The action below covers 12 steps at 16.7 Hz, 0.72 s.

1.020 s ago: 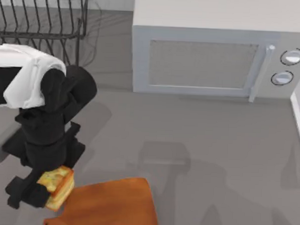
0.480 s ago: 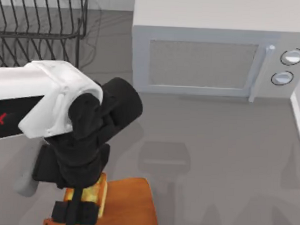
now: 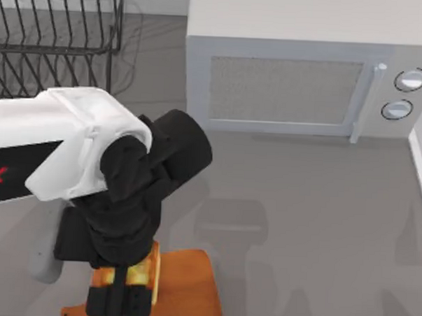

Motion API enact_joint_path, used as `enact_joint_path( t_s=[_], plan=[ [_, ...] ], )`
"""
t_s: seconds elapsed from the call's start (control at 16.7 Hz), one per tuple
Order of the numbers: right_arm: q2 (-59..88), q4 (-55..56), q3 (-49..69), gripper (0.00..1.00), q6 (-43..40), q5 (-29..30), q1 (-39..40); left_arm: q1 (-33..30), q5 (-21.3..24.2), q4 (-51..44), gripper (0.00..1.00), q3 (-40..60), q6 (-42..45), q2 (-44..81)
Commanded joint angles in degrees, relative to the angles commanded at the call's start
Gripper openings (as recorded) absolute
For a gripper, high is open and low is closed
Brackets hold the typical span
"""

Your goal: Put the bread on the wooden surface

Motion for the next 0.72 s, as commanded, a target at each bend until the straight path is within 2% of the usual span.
enact_joint_path(
  t_s=[0.72],
  plan=[
    [0.0,0.0,0.0,1.0,0.0,0.0,0.0,0.1,0.1,8.4,0.0,-5.2,0.1,3.3]
  ],
)
